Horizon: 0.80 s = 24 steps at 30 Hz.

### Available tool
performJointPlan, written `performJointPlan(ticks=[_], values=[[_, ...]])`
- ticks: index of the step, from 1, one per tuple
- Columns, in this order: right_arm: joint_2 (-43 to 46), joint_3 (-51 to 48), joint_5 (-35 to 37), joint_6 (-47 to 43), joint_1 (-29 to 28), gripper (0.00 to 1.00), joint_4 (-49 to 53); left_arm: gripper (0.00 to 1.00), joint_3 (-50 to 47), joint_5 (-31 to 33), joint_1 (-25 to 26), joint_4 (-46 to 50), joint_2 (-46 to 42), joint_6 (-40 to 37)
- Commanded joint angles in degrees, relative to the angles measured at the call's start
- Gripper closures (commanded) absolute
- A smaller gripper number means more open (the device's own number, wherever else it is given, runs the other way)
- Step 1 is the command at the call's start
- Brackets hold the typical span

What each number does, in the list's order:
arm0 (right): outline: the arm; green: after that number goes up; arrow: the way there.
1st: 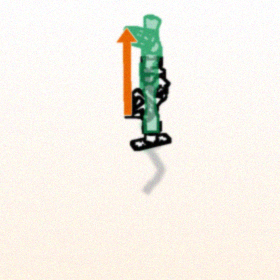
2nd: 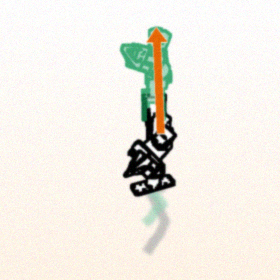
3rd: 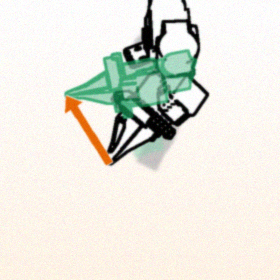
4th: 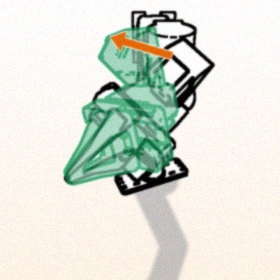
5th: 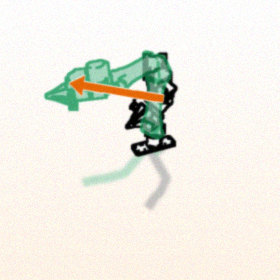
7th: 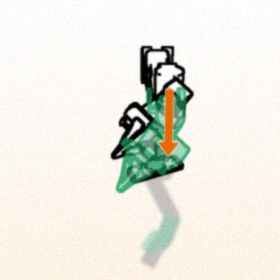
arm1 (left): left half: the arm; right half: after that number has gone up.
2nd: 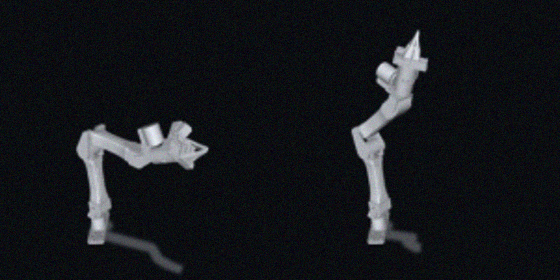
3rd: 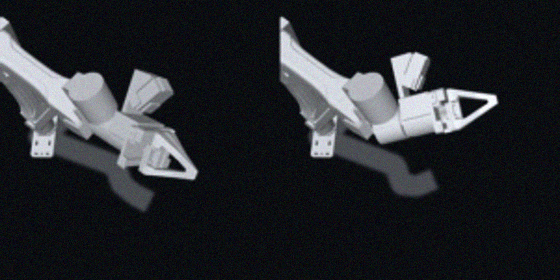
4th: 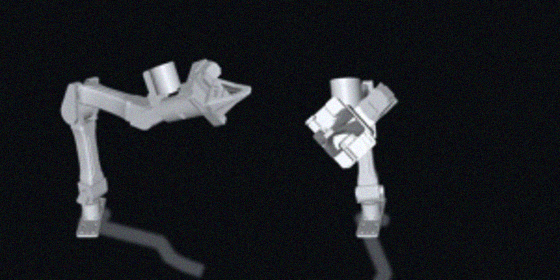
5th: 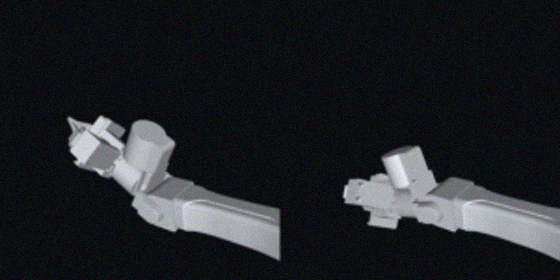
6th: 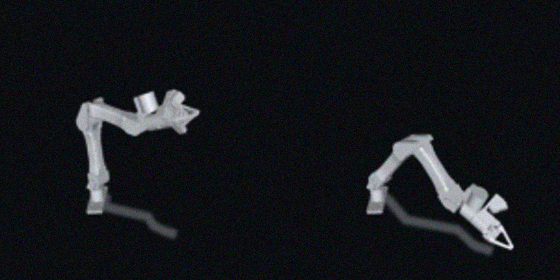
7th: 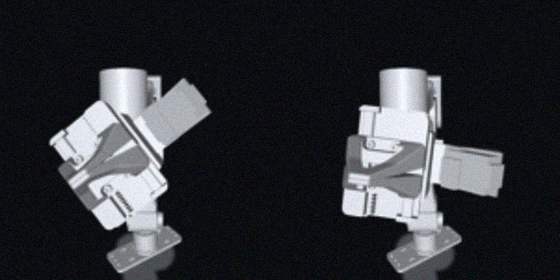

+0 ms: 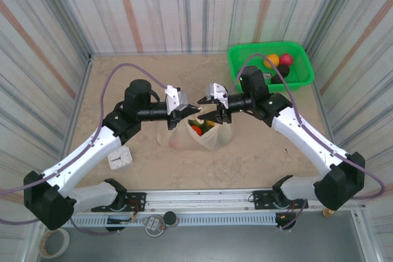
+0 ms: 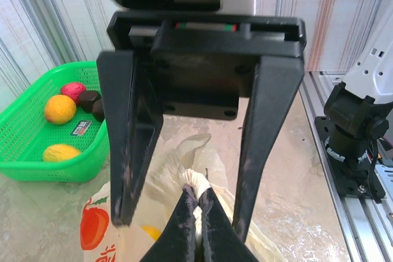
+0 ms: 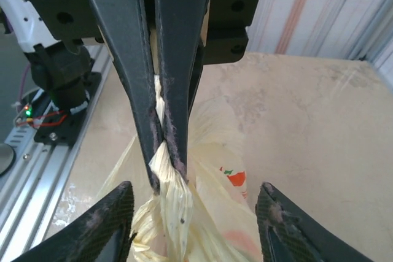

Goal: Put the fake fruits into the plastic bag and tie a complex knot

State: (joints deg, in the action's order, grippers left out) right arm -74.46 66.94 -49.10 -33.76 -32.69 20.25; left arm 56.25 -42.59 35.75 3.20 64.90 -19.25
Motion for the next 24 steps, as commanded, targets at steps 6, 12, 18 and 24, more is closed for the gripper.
performJointPlan(ticks=[6,12,18,24], values=[[-1.71,0.97,-0.07,-1.64,-1.43,0.74,-3.41,1.0,0.6,-2.59,0.33,0.57,-1.18,-0.47],[0.31,-3.44,3.0,-0.71,-1.85,0.9,-10.93,1.0,0.87,-1.88,0.29,0.64,-1.84,1.49],[2.77,-7.02,6.65,-1.66,-2.2,0.98,-15.02,0.55,2.97,0.11,0.29,2.91,-3.76,4.76],[4.86,-8.87,9.37,-2.93,-2.51,0.99,-16.36,0.42,4.62,-0.13,-0.79,3.56,-8.96,7.84]])
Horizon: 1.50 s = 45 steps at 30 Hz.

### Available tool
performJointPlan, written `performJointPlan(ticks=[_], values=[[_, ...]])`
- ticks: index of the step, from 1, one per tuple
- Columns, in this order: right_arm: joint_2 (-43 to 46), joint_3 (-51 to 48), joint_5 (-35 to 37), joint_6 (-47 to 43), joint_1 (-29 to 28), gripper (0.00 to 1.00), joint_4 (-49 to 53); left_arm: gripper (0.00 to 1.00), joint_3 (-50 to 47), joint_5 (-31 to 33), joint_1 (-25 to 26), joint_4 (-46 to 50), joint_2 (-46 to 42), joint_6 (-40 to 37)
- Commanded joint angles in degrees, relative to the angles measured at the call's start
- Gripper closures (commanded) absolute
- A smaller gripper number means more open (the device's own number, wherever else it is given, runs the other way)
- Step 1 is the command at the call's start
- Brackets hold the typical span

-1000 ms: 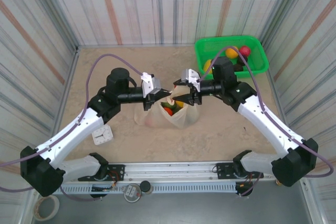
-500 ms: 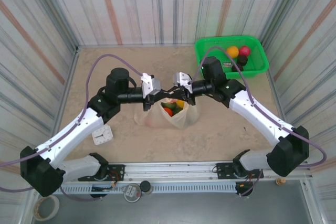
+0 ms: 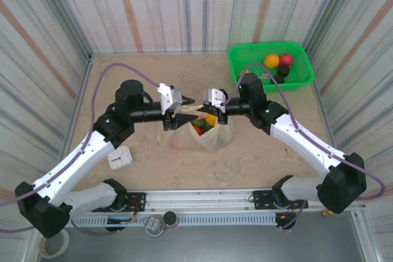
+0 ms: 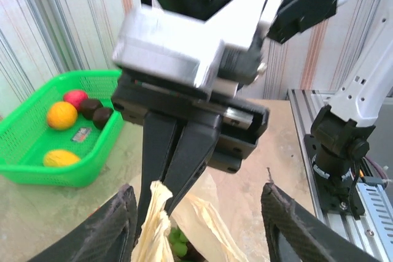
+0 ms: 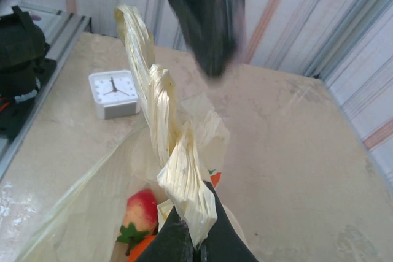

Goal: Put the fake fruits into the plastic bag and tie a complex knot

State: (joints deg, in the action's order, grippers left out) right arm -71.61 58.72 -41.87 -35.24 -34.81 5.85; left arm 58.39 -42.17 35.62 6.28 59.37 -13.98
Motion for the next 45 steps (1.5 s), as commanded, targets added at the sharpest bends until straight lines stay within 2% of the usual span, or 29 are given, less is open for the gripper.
performJointPlan(ticks=[1,5,7,9,10,12,15,17,20,26,35,41,45], values=[[2.16,-0.81,2.23,-1.64,-0.43,0.98,-1.98,0.42,2.46,-0.81,-1.23,-0.23,-4.24,3.23],[2.71,-1.07,1.75,-1.52,-0.52,0.98,-2.28,0.4,-1.11,-0.63,-5.77,-9.67,-7.1,10.04],[2.82,-1.15,1.26,-1.25,-0.61,0.98,-2.5,0.4,-2.94,4.52,-7.49,-11.88,-6.25,11.84],[2.93,-1.19,0.84,-0.8,-0.77,0.97,-2.89,0.48,-2.26,12.95,-7.58,-8.38,-2.72,10.82],[3.02,-1.13,0.51,-0.7,-0.79,0.97,-2.95,0.53,-1.64,13.96,-7.56,-6.54,-0.31,9.98],[2.88,-1.02,0.21,-0.23,-0.92,0.97,-3.12,0.59,-0.25,11.36,-7.14,-3.6,4.91,8.37],[2.68,-0.84,0.12,-0.1,-0.82,0.97,-2.94,0.59,-0.62,11.75,-4.75,-2.02,8.96,5.8],[2.63,-0.73,0.05,0.0,-0.88,0.97,-3.03,0.58,-2.19,10.13,-3.55,-2.5,9.57,2.88],[2.53,-0.62,-0.19,0.14,-0.88,0.96,-2.9,0.62,-4.15,8.97,-2.48,-2.85,9.52,-2.93],[1.98,-0.32,-0.11,0.14,-0.87,0.96,-3.03,0.58,-5.89,5.13,-2.31,-3.93,8.96,-7.13],[1.15,0.26,0.1,0.46,-0.87,0.95,-3.12,0.53,-6.44,-0.03,-3.05,-6.15,9.37,-8.63],[0.92,0.59,0.11,0.53,-0.92,0.94,-3.12,0.48,-6.28,-3.38,-4.02,-8.22,10.35,-6.65],[1.05,0.6,0.24,0.33,-0.96,0.94,-2.96,0.49,-5.27,-5.28,-4.12,-6.32,11.45,-8.25]])
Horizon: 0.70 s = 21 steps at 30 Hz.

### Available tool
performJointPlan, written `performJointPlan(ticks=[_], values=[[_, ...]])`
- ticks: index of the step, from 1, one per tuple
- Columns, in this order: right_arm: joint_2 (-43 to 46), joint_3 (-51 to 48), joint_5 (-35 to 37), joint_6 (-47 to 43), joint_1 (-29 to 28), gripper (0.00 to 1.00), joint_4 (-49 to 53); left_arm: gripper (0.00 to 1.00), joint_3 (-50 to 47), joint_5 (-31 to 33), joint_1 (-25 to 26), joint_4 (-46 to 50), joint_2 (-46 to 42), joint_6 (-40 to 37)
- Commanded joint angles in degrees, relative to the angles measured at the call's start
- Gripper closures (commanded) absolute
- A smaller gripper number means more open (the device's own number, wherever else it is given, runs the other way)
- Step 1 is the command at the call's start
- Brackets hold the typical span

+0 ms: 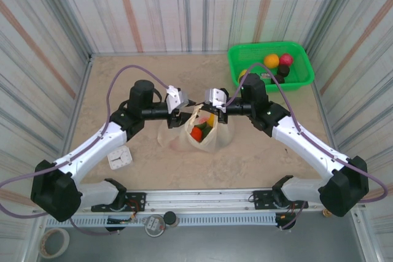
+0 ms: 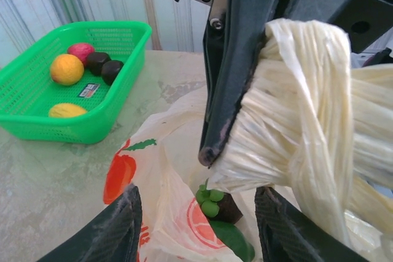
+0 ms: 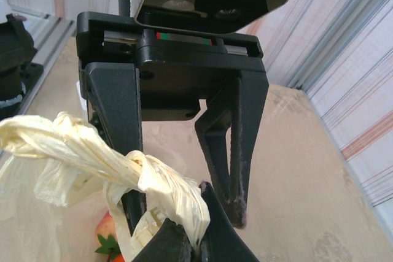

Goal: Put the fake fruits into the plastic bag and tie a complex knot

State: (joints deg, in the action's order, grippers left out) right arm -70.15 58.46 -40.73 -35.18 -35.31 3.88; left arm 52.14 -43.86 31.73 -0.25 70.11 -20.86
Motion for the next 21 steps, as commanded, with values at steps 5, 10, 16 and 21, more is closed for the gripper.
performJointPlan(ticks=[5,10,16,21], values=[[-0.43,1.79,0.08,-1.66,-0.61,0.93,1.1,0.5,1.6,-3.67,-0.22,2.09,1.0,-3.76],[-0.34,1.68,0.13,-1.65,-0.7,0.93,0.87,0.49,1.98,-4.85,-0.2,1.84,1.39,-3.06],[-0.44,0.76,0.36,-0.73,-1.2,0.93,-0.53,0.5,1.78,-4.99,-0.22,0.0,1.66,-0.91],[-0.41,0.05,0.48,0.46,-1.61,0.93,-1.67,0.63,1.5,-5.89,-0.2,-1.89,2.04,0.97]])
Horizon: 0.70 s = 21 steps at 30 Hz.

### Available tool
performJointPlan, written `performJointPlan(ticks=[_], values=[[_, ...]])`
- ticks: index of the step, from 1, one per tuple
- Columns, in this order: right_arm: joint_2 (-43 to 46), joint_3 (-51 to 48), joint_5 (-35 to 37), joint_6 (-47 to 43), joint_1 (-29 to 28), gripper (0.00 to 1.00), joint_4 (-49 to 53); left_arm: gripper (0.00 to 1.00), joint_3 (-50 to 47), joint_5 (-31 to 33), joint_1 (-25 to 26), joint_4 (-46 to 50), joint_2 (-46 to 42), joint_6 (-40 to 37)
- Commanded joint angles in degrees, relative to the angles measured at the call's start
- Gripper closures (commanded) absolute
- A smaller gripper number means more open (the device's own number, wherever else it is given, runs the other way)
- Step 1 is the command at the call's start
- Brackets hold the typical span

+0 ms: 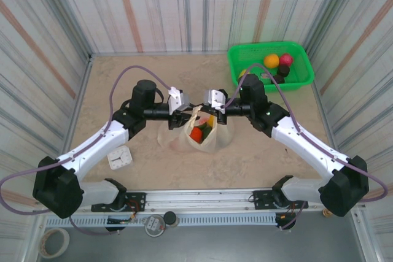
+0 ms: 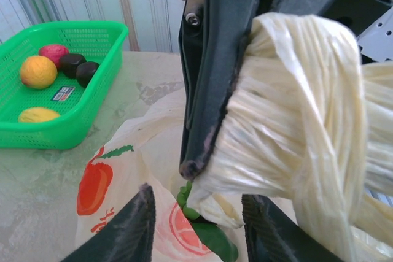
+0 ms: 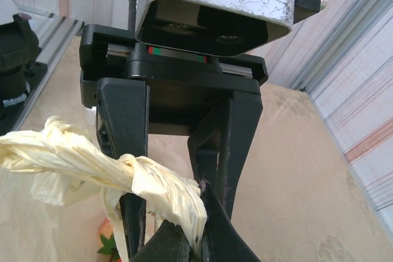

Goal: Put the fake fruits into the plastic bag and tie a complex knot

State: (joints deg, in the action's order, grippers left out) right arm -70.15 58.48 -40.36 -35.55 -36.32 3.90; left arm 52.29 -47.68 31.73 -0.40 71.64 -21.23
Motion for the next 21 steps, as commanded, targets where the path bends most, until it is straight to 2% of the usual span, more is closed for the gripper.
performJointPlan(ticks=[1,8,11,12,17,21], values=[[-0.43,-0.2,0.3,0.95,-0.81,0.93,-1.79,0.66,1.24,-2.22,-0.23,-2.16,0.5,1.61],[0.03,-0.92,1.4,1.55,-1.18,0.93,-1.79,0.87,-0.19,-2.52,-0.32,-4.22,-0.45,2.32],[0.34,-1.09,1.97,1.82,-1.21,0.91,-1.33,1.0,-1.17,-3.08,-0.46,-5.76,-1.03,3.17],[0.6,-1.06,2.43,1.9,-1.17,0.89,-1.03,1.0,-1.39,-3.27,-0.52,-6.22,-1.15,3.38],[3.72,-1.81,9.95,3.7,-1.18,0.6,0.18,1.0,-3.2,-2.09,-0.54,-8.52,-1.7,4.53],[9.37,-5.43,15.87,6.32,-1.57,0.46,-0.85,1.0,-4.19,-0.02,-0.53,-9.11,-2.29,4.64]])
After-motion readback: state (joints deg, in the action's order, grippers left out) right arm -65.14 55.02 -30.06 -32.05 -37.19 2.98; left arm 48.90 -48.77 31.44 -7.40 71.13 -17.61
